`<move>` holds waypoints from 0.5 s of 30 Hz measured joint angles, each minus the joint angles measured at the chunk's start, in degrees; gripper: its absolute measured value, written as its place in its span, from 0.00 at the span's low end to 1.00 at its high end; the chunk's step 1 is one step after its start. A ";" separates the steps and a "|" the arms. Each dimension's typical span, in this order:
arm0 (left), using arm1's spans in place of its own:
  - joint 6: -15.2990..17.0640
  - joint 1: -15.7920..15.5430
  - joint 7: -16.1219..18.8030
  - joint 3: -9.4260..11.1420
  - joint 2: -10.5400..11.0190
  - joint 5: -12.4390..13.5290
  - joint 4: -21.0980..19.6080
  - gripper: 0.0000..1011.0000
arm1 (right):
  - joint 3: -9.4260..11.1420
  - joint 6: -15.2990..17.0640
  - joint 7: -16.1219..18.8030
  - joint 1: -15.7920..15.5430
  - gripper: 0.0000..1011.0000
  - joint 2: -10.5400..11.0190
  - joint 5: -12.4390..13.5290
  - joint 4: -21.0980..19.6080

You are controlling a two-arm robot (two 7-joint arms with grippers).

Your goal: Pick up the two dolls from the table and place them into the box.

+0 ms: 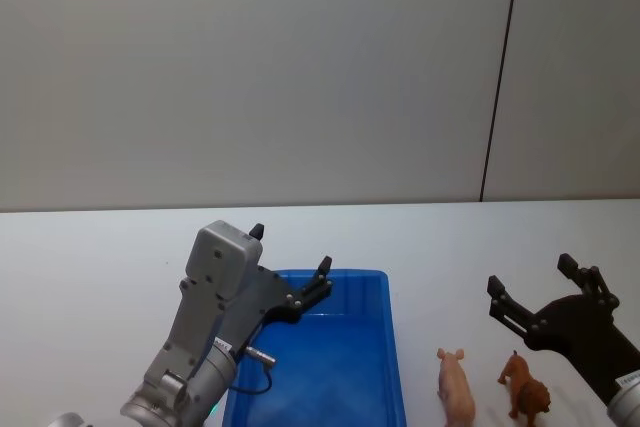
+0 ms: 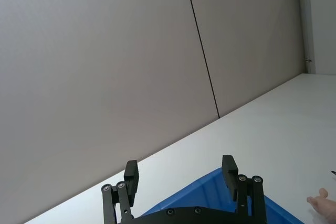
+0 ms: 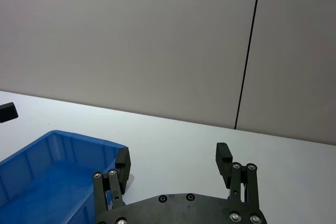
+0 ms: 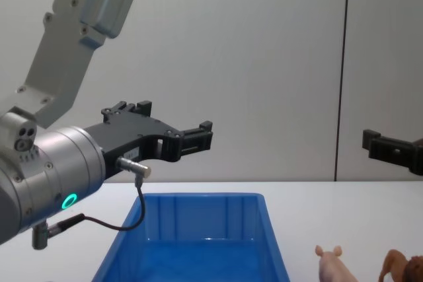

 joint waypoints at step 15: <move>0.00 0.00 0.00 0.00 0.00 0.00 0.00 0.99 | 0.00 0.00 0.00 0.00 0.99 0.00 0.00 0.00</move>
